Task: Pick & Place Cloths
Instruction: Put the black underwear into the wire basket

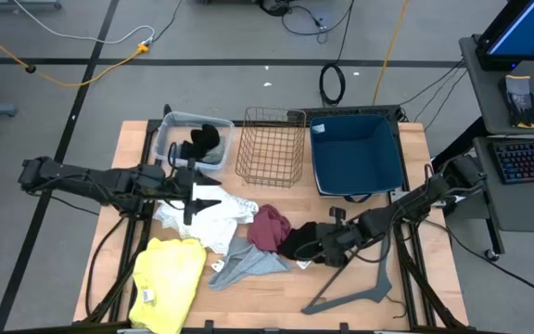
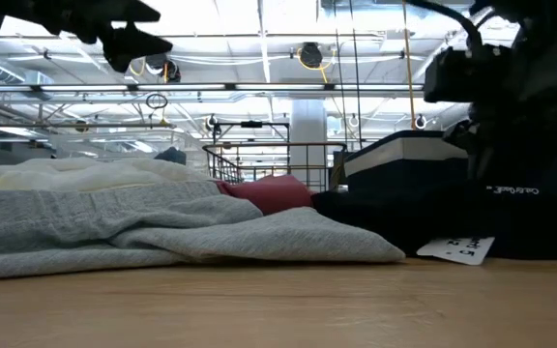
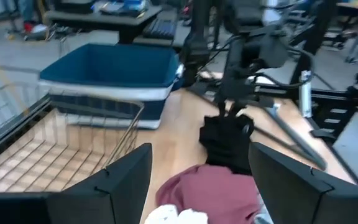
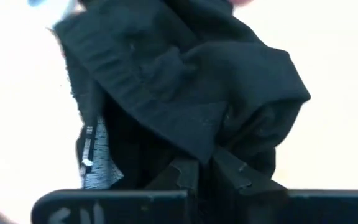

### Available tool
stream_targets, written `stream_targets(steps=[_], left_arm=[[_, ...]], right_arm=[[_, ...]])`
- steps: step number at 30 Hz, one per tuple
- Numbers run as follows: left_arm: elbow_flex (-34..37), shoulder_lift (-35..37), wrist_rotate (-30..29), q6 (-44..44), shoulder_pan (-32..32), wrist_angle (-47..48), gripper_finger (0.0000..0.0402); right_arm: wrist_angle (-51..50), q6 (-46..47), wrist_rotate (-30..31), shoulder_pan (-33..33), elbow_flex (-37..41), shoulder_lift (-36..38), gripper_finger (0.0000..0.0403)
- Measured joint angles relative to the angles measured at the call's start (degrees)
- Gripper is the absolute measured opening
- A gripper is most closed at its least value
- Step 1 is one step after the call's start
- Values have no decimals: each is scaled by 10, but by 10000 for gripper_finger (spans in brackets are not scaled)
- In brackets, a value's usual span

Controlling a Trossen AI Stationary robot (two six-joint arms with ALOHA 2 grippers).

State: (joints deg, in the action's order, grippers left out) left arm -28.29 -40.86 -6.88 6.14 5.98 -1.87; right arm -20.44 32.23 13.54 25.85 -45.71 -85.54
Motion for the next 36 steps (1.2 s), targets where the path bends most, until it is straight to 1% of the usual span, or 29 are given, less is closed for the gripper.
stream_targets(steps=[4,7,11,17,26,31,36], left_arm=[[0,0,0,-11,24,-28,271],[0,-6,0,-18,40,-47,271],[0,-25,0,-19,56,-71,271],[-1,-77,0,-19,67,-115,271],[-1,-162,0,-23,67,-181,271],[-1,-205,8,-51,69,-232,271],[-1,-242,11,-59,69,-298,271]], right_arm=[[35,-4,-18,1,0,7,6],[63,-8,-19,2,0,15,4],[105,-20,-29,5,0,36,4],[159,-33,-34,5,0,79,2],[242,-84,-32,5,0,147,1],[294,-122,-32,5,0,173,1],[352,-180,-31,5,0,185,1]])
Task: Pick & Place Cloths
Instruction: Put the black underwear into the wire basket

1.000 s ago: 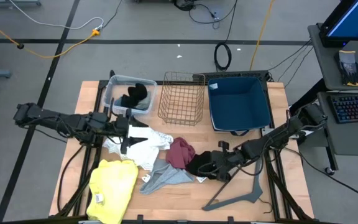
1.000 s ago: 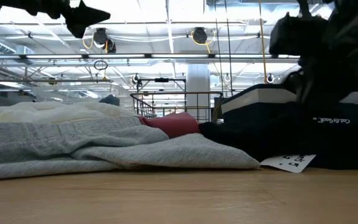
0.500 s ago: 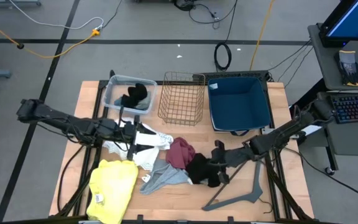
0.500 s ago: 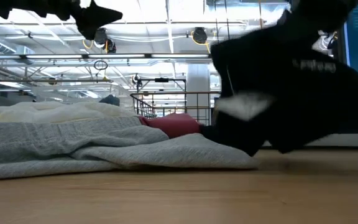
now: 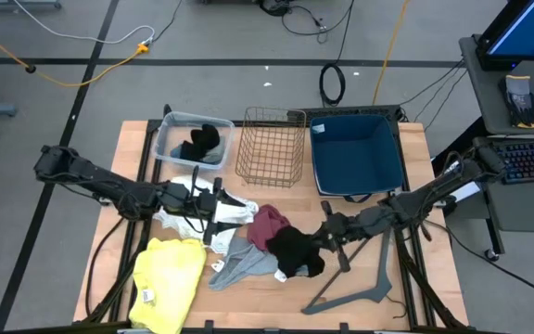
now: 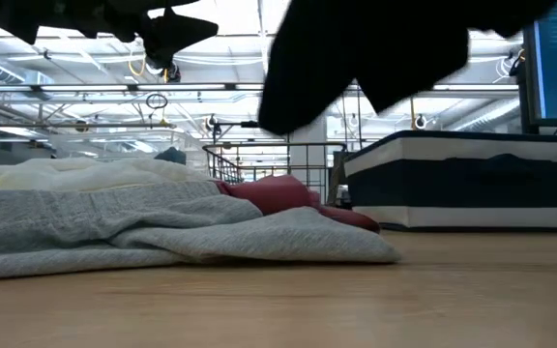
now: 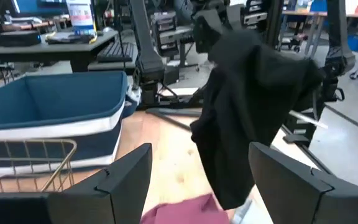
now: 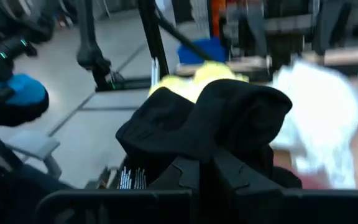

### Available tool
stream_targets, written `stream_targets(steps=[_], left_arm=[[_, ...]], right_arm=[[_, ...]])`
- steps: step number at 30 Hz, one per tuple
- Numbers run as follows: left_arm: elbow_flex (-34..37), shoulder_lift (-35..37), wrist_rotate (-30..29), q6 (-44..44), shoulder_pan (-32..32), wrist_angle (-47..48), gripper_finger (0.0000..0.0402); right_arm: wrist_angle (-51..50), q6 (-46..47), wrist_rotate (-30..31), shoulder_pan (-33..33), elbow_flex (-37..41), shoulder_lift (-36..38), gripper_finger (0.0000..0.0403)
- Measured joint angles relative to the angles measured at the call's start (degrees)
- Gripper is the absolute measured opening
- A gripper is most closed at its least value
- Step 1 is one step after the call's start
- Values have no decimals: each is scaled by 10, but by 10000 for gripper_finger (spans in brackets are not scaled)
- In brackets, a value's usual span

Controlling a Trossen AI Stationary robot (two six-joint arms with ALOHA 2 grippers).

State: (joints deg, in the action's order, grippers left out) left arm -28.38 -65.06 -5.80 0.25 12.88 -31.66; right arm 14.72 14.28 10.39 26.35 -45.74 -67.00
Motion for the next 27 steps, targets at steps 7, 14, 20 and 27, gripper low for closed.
stream_targets(steps=[7,14,20,27], left_arm=[[0,-39,0,1,0,-82,271],[0,-62,26,5,0,-131,271],[0,-61,34,7,0,-136,271],[0,-61,34,7,0,-149,295]], right_arm=[[73,-95,4,-4,0,1,0],[82,-167,64,-18,0,0,0],[84,-196,64,-42,0,0,0],[86,-199,61,-68,0,0,0]])
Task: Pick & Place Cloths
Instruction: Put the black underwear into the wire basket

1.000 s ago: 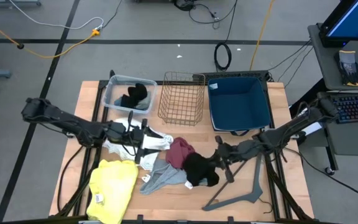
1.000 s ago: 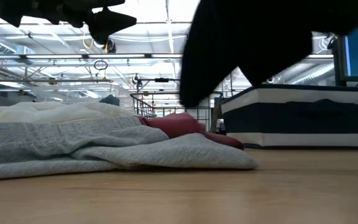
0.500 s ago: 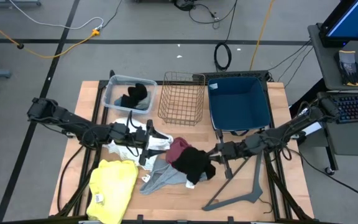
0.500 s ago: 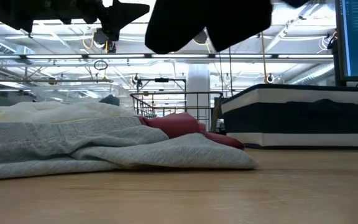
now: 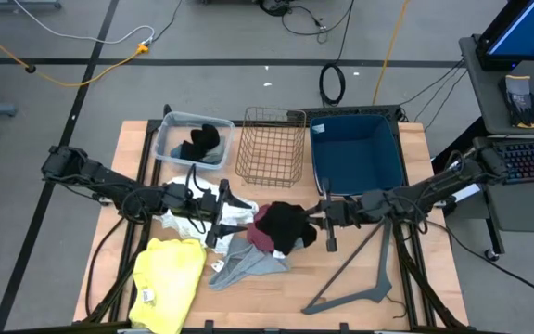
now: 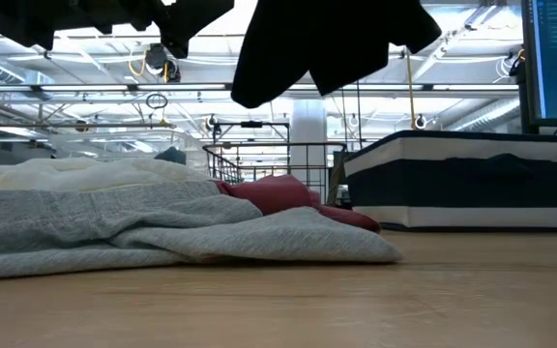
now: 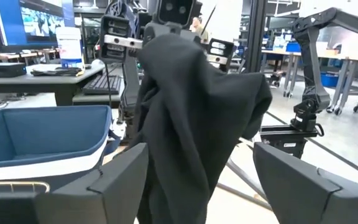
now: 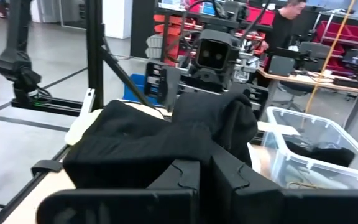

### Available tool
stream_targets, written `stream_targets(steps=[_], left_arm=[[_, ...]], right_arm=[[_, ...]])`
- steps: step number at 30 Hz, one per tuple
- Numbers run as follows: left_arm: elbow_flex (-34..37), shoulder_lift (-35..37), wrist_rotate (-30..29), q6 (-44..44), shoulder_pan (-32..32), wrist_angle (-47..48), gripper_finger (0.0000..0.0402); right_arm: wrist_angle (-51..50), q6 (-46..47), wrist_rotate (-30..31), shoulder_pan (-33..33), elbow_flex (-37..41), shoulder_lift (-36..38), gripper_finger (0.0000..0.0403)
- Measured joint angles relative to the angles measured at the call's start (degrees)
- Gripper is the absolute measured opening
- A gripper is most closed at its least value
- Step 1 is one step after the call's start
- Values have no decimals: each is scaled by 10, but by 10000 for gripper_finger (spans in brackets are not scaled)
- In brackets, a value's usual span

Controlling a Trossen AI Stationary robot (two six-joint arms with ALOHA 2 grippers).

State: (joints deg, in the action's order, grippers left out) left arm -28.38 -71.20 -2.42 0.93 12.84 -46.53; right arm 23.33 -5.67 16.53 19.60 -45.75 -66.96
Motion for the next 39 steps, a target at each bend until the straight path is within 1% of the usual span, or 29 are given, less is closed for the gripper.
stream_targets(steps=[6,12,15,19,26,28,30,33,36,39], left_arm=[[-4,0,-6,13,0,-9,347],[-35,-28,-6,13,0,-2,382],[-60,-57,-8,10,-2,-3,390],[-90,-100,-11,9,-7,2,388],[-144,-156,-6,9,-10,18,387],[-157,-163,0,9,-11,29,383],[-170,-171,19,13,-15,37,375],[-181,-171,39,22,-17,55,349],[-189,-170,39,22,-20,59,305],[-195,-171,40,19,-20,63,243]], right_arm=[[8,-8,0,-9,0,-4,0],[84,-43,-1,-9,0,-40,0],[112,-57,-2,-9,0,-62,0],[153,-74,-2,-9,0,-85,0],[167,-87,-1,-9,0,-97,0],[166,-87,-1,-9,0,-97,0],[167,-87,-2,-9,0,-97,0],[167,-86,-2,-9,0,-97,0],[167,-85,-2,-9,0,-97,1],[167,-83,-3,-9,0,-97,1]])
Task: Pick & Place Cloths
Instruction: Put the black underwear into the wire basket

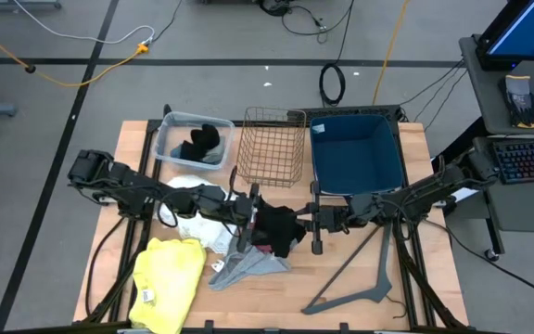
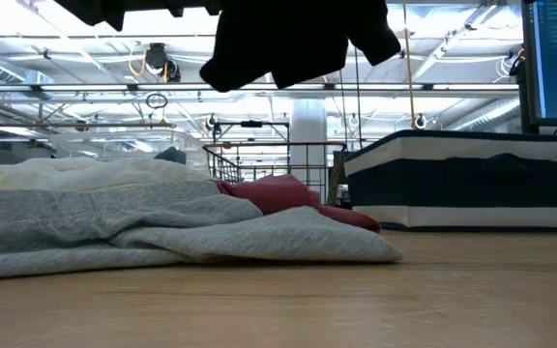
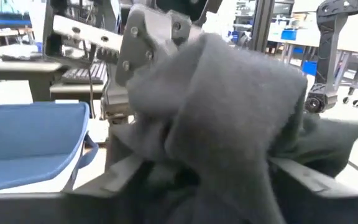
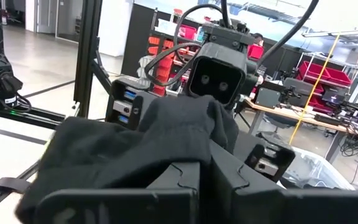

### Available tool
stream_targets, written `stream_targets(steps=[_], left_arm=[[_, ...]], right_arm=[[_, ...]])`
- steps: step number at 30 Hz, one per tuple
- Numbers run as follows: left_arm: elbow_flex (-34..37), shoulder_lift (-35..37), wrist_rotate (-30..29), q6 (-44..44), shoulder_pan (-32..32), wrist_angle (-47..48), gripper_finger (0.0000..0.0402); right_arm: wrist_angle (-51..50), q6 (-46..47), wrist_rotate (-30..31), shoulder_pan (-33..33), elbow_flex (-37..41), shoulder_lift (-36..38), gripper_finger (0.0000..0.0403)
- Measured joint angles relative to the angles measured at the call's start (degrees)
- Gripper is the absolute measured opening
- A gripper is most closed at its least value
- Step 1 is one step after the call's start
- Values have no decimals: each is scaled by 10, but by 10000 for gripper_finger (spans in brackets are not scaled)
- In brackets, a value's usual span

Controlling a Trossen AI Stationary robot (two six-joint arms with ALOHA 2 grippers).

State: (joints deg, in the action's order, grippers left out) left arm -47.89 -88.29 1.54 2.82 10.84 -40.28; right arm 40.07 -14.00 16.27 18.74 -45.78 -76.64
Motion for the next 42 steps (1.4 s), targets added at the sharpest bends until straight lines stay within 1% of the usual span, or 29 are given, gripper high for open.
stream_targets(steps=[2,6,8,9,14,19,25,33,38,42], left_arm=[[-3,1,0,-8,0,-2,195],[-3,0,1,-25,0,-1,84],[-3,0,3,-38,0,-1,29],[-3,0,6,-42,0,0,16],[-2,0,14,-40,-6,15,9],[-2,0,14,-35,-18,32,5],[-2,0,14,-23,-35,40,3],[-2,1,13,-11,-51,46,2],[-5,3,6,-10,-60,46,1],[-30,3,-1,-26,-67,62,1]], right_arm=[[0,0,0,2,0,0,1],[-5,3,0,9,0,0,5],[-8,20,0,12,0,0,13],[-13,25,0,14,0,0,19],[-46,31,0,30,0,0,60],[-84,70,0,45,0,3,102],[-118,76,2,70,0,4,135],[-156,76,3,106,0,4,152],[-177,76,3,129,0,4,151],[-200,76,3,151,0,4,148]])
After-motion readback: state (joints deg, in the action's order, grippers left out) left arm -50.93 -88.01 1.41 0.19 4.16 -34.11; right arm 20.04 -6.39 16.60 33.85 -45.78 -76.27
